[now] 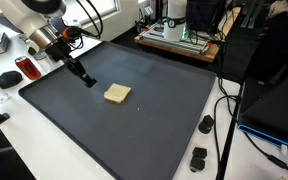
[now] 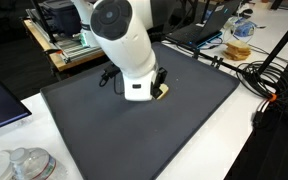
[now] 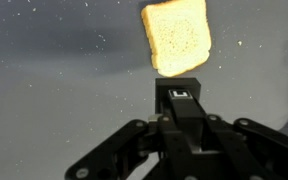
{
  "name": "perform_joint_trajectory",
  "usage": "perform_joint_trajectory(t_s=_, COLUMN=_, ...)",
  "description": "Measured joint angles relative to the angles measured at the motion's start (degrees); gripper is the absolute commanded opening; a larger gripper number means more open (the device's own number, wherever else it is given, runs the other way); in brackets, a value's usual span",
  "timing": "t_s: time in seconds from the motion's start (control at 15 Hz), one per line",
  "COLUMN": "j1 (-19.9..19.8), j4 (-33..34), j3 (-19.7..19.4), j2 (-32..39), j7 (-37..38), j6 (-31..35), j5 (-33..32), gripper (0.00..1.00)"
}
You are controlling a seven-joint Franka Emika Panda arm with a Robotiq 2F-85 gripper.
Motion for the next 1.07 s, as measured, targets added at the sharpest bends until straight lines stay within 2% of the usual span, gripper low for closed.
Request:
perform_joint_trajectory(t_s=0.27, j1=-1.2, j4=-9.6, j3=0.0, j2=-7.1, j7=-1.9, j6=3.9, j5=2.0, gripper=0.05)
perform_joint_trajectory(t_s=0.6, j1=-0.4, j4=-22.9, j3=-0.2, j2=-17.8, j7=-1.9, j6=10.1, j5=2.1, gripper=0.05)
perform_joint_trajectory(t_s=0.87, j1=0.4, j4=-34.9, j3=-0.2, j2=-24.8, j7=-2.8, j6=20.0, j5=5.2, gripper=0.05)
perform_joint_trajectory(t_s=1.07, j1=0.5, j4=-43.8, j3=-0.2, j2=-28.7, j7=-5.5, j6=28.3, j5=10.8, gripper=0.05)
